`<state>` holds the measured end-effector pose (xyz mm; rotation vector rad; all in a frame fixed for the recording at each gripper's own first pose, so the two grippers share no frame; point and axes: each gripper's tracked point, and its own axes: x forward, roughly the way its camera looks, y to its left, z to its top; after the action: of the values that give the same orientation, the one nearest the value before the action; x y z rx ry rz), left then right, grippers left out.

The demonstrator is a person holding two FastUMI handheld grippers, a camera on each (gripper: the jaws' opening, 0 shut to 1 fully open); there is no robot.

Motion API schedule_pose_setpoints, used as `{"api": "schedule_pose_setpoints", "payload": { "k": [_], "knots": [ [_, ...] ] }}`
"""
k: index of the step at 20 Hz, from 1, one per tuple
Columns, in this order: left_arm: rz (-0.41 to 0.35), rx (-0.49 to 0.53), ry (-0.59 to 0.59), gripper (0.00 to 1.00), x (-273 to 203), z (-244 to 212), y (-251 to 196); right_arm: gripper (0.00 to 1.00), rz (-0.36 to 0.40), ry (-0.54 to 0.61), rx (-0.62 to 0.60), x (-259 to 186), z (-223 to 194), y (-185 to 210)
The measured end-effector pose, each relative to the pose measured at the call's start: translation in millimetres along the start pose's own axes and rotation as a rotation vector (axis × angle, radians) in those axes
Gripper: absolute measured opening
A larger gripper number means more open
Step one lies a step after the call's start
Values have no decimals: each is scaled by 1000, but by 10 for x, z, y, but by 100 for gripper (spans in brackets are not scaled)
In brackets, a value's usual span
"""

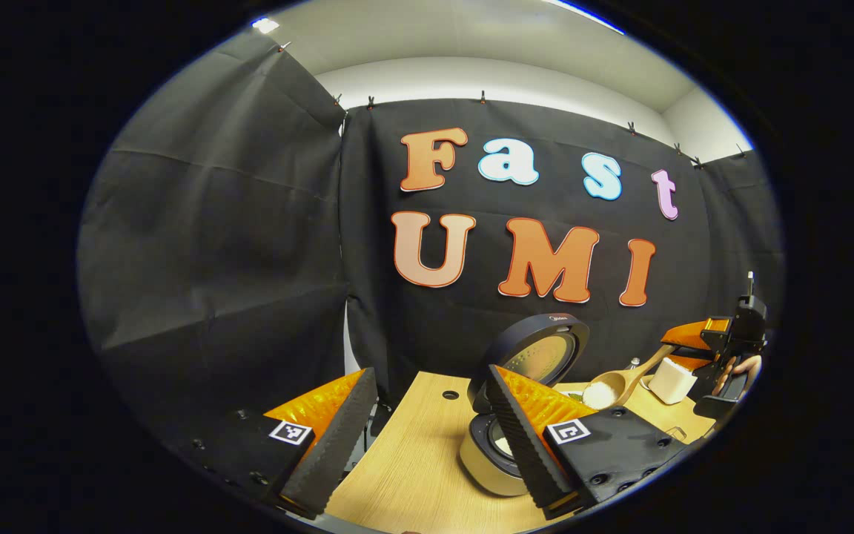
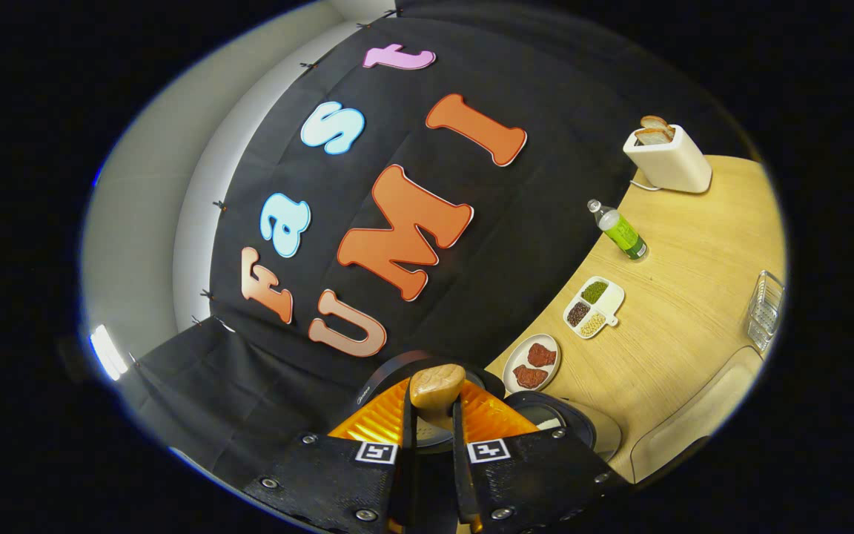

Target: Close the left gripper, press the button to open the rice cooker; take a wooden spoon from the chopstick holder with the right hand, scoop a spoonful of rice and pour it into the rice cooker, then put the wooden spoon back into the chopstick holder.

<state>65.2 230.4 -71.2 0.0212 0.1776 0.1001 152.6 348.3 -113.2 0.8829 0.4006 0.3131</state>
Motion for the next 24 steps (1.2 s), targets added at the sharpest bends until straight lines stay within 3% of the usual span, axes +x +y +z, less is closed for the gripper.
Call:
{"api": "schedule_pose_setpoints", "payload": {
  "k": [11, 24],
  "knots": [
    [-1, 7, 8, 98, 36, -67, 36, 20, -32, -3, -190, 119, -104, 59],
    [-3, 10, 8, 97, 85, -67, 18, 20, 3, -12, -330, 208, -146, 278]
  ]
}}
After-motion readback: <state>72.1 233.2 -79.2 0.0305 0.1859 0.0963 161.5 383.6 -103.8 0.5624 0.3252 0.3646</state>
